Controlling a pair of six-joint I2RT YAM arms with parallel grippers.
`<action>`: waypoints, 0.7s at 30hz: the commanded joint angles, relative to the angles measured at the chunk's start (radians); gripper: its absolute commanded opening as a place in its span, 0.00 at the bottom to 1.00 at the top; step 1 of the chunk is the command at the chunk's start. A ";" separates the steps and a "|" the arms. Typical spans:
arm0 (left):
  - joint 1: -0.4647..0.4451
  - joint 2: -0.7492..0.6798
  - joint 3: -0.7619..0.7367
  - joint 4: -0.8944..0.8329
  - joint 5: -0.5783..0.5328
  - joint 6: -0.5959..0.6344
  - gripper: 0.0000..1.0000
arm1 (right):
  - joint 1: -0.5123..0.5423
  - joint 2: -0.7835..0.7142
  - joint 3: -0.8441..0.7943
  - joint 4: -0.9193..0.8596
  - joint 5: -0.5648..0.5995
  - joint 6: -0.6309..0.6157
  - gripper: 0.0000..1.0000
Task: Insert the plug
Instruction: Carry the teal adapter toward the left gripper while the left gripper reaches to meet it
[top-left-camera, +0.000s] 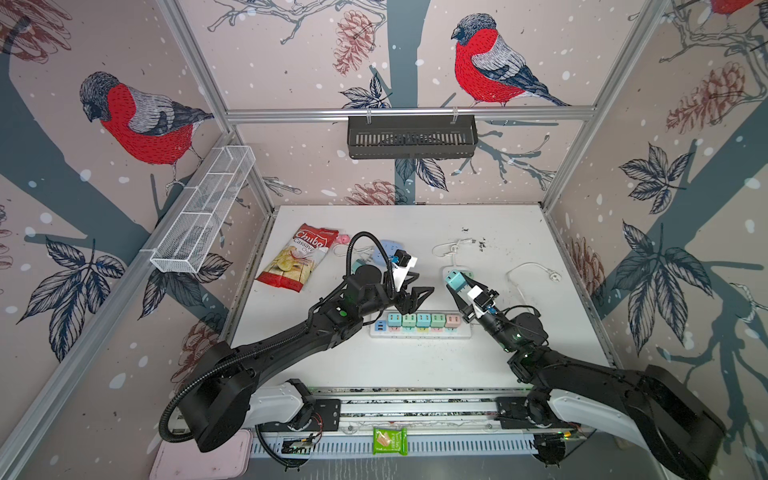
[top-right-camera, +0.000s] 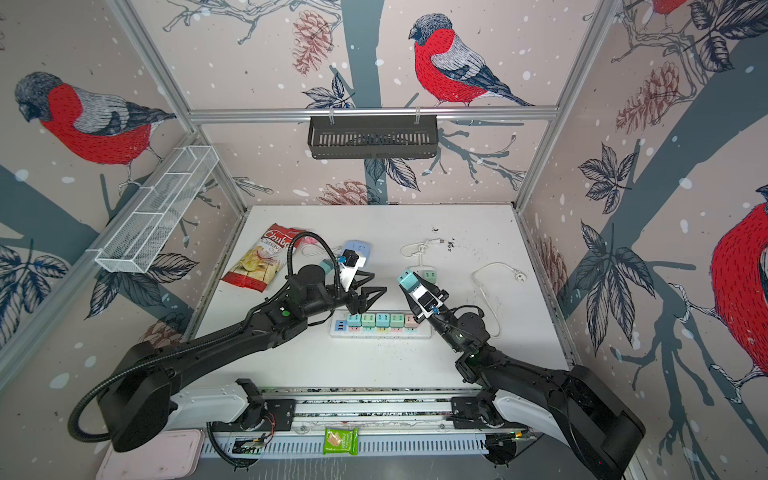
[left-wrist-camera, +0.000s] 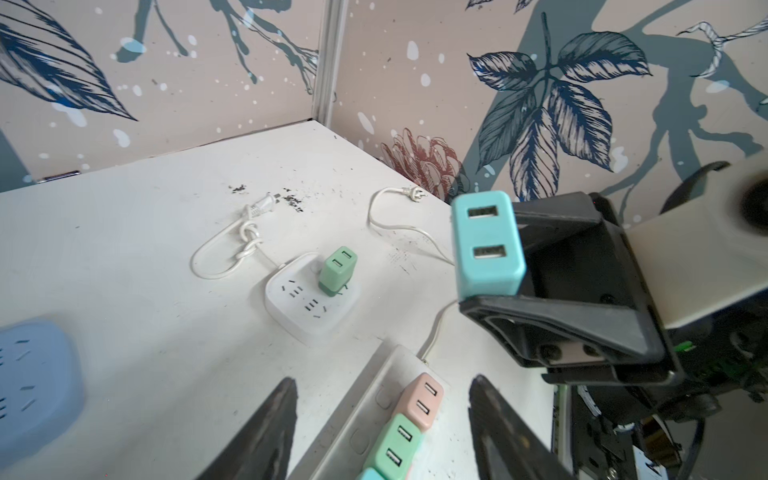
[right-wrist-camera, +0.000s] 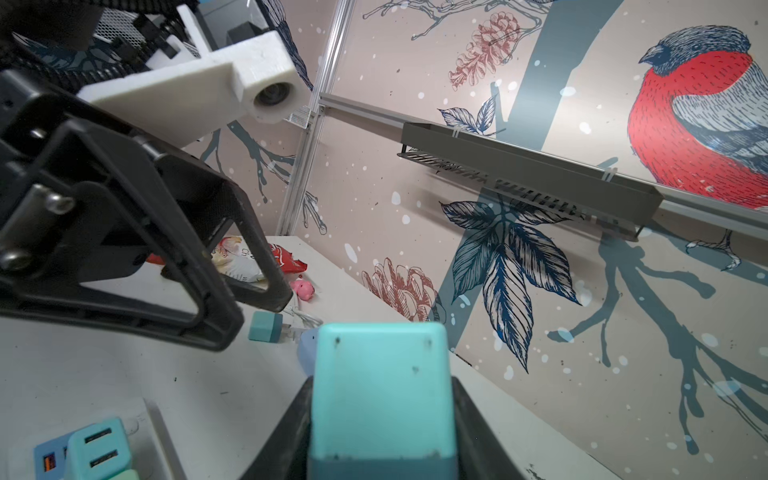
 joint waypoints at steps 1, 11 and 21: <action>-0.012 0.012 0.020 0.010 0.076 0.035 0.65 | -0.005 0.017 0.009 0.076 -0.025 -0.033 0.02; -0.020 0.029 0.043 0.013 0.170 0.007 0.67 | 0.002 0.102 -0.063 0.273 -0.144 -0.129 0.02; -0.035 0.085 0.091 -0.027 0.219 0.007 0.65 | 0.052 0.150 -0.065 0.320 -0.150 -0.189 0.02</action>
